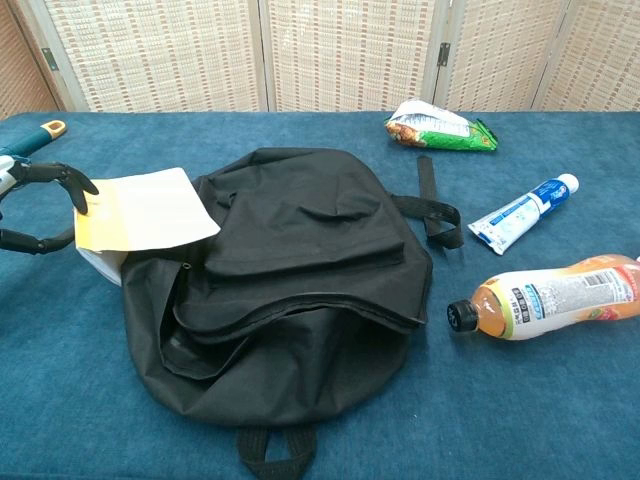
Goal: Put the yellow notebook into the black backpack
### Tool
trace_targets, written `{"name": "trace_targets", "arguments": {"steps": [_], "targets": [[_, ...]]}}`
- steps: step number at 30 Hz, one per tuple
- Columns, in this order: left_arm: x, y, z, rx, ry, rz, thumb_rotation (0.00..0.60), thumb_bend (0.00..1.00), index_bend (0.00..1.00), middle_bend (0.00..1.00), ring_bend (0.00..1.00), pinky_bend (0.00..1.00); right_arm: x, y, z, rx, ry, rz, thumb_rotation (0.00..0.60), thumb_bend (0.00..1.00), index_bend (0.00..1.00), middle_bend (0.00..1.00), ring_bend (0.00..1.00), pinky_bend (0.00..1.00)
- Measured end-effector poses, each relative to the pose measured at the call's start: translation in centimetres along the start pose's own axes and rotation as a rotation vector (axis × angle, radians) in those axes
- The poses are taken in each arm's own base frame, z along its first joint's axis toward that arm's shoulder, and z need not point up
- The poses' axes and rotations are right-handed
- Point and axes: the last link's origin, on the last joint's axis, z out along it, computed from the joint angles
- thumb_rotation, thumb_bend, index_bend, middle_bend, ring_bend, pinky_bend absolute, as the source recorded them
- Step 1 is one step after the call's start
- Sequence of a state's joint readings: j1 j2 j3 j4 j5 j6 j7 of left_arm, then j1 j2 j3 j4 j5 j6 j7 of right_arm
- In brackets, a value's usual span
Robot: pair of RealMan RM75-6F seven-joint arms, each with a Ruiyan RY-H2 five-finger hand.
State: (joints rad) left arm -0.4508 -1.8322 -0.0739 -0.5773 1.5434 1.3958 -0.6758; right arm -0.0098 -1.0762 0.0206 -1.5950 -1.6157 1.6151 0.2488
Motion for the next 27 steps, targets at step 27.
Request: {"name": "trace_targets", "arguments": {"steps": [27], "targets": [[4.2,-0.7,-2.4,-0.040,0.194,0.083,0.600,0.50,0.70,0.56,0.43,0.23,0.0,-0.6,0.2,0.036,-0.005,-0.003,0.600,0.09,0.00,0.05,0.06,0.04]]}}
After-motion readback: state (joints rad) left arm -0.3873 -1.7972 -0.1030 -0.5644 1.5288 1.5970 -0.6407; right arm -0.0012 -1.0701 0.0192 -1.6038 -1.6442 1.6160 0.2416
